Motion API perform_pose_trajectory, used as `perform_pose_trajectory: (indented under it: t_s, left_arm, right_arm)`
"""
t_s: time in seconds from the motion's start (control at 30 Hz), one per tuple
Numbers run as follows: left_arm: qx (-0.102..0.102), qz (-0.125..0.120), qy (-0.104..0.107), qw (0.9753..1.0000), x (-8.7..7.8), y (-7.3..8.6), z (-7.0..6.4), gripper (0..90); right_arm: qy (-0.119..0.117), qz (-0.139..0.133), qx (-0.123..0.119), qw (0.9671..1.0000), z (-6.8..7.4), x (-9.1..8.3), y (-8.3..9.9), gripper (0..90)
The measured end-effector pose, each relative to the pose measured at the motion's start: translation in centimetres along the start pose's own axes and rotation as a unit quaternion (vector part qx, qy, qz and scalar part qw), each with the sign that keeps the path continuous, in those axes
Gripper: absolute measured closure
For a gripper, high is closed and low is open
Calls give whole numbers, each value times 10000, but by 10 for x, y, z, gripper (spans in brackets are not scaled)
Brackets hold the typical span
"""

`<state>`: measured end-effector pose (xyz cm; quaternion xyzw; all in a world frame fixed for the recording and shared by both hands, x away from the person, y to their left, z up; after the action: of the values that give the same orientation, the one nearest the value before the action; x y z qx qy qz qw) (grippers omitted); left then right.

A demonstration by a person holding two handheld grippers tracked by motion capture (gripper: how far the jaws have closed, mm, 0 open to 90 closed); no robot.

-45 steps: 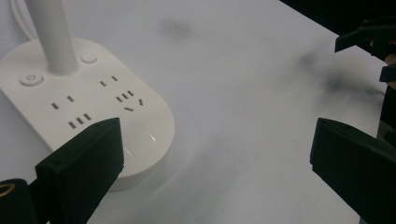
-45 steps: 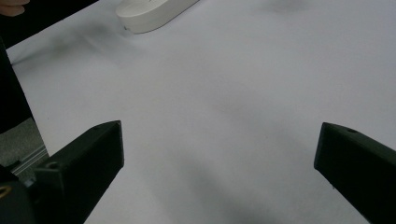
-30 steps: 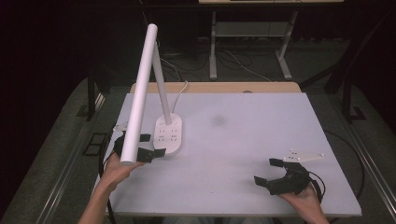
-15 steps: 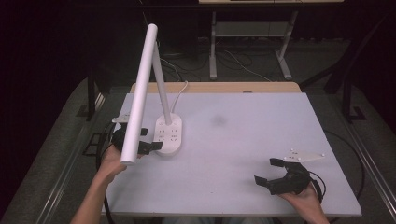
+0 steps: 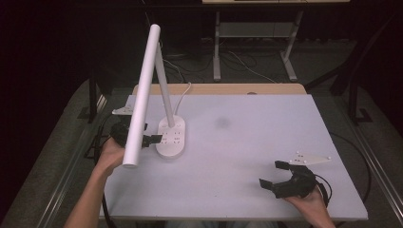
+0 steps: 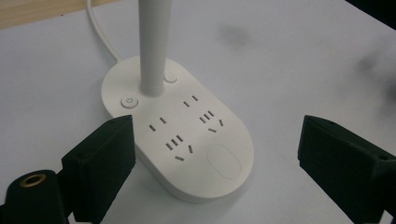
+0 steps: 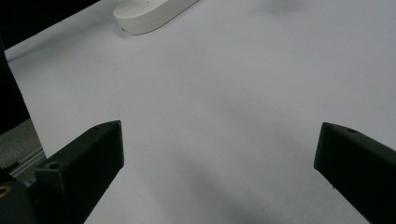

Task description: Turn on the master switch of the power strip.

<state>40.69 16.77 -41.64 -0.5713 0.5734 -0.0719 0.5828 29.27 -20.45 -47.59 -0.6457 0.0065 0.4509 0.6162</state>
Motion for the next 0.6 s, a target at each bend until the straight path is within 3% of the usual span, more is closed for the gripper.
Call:
perform_pose_trajectory:
  t_s: [0.27,0.6]
  left_arm:
    - [74,3,-38,10000,-4,-9,10,160]
    - [1,-82,-101,9999,-8,-17,22,213]
  right_arm:
    - [5,-8,-19,10000,0,0,0,9]
    - [-6,20,-41,10000,1,0,1,9]
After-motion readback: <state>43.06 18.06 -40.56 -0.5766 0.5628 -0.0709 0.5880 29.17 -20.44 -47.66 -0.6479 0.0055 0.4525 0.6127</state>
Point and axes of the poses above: each handheld gripper's, and its own axes: x roughly forward along the jaws, y roughly out of its underside, z roughly to its left, the point moved 10 cm from there along x, roughly forward along the jaws, and after that the axes turned 10 degrees about y, right-handed, at the moved point
